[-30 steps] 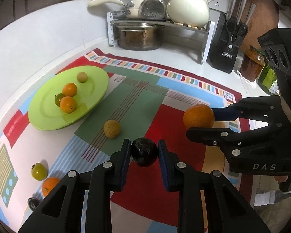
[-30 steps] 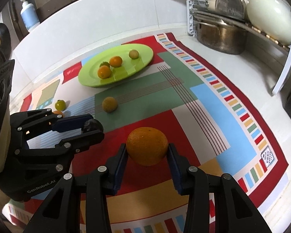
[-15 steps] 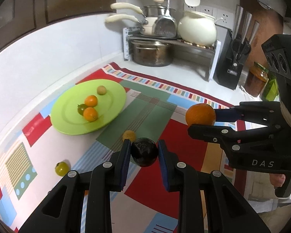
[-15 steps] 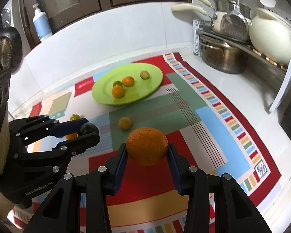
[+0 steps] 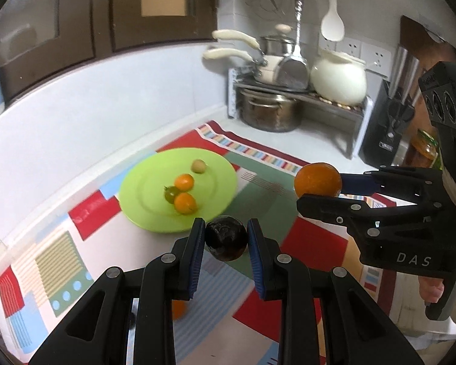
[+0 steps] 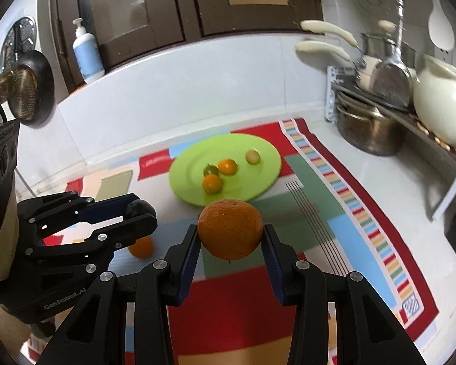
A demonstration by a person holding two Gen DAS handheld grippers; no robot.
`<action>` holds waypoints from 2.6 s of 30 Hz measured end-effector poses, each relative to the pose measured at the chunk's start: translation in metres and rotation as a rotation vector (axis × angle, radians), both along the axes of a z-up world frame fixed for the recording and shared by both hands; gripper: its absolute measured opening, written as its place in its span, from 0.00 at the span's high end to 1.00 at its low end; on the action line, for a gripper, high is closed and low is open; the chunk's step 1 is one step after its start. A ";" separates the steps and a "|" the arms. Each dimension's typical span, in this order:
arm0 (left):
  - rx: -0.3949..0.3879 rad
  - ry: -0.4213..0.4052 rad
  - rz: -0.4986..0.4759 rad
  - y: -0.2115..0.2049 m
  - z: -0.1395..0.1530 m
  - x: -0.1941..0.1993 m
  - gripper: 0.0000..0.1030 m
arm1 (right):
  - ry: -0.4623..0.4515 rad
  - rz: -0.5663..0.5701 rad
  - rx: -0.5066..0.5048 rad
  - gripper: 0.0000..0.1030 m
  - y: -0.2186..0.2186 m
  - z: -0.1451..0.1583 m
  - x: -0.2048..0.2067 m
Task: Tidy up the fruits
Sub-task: 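Carry the plum and the orange up and over onto the green plate, then lower both fruits onto the plate and open both grippers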
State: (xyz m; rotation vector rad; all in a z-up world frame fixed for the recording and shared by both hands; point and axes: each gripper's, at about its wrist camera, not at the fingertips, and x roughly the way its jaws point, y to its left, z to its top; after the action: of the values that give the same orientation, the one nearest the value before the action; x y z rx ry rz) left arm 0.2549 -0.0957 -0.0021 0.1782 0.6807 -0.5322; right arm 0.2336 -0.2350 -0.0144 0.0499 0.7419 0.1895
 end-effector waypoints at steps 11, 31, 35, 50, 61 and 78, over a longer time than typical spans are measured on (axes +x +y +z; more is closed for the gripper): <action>0.007 -0.049 0.055 0.013 0.018 0.027 0.72 | -0.041 0.041 0.014 0.59 0.014 0.019 0.034; 0.010 -0.022 0.099 0.019 0.023 0.097 0.72 | -0.025 0.074 -0.015 0.59 0.027 0.024 0.113; 0.012 -0.007 0.104 0.019 0.017 0.114 0.72 | -0.014 0.075 -0.021 0.59 0.028 0.019 0.128; 0.033 0.096 0.126 0.017 -0.021 0.184 0.72 | 0.072 0.077 -0.025 0.59 0.026 -0.016 0.197; 0.078 0.174 0.143 0.008 -0.057 0.229 0.72 | 0.147 0.078 -0.040 0.59 0.022 -0.049 0.242; 0.087 0.225 0.159 0.008 -0.082 0.252 0.63 | 0.198 0.077 -0.028 0.57 0.021 -0.074 0.260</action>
State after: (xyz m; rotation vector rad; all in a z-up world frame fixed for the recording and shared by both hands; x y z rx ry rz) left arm 0.5073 -0.0875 -0.0845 0.1457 0.9303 -0.3730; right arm 0.4935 -0.2140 -0.0885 0.0131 0.9442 0.2498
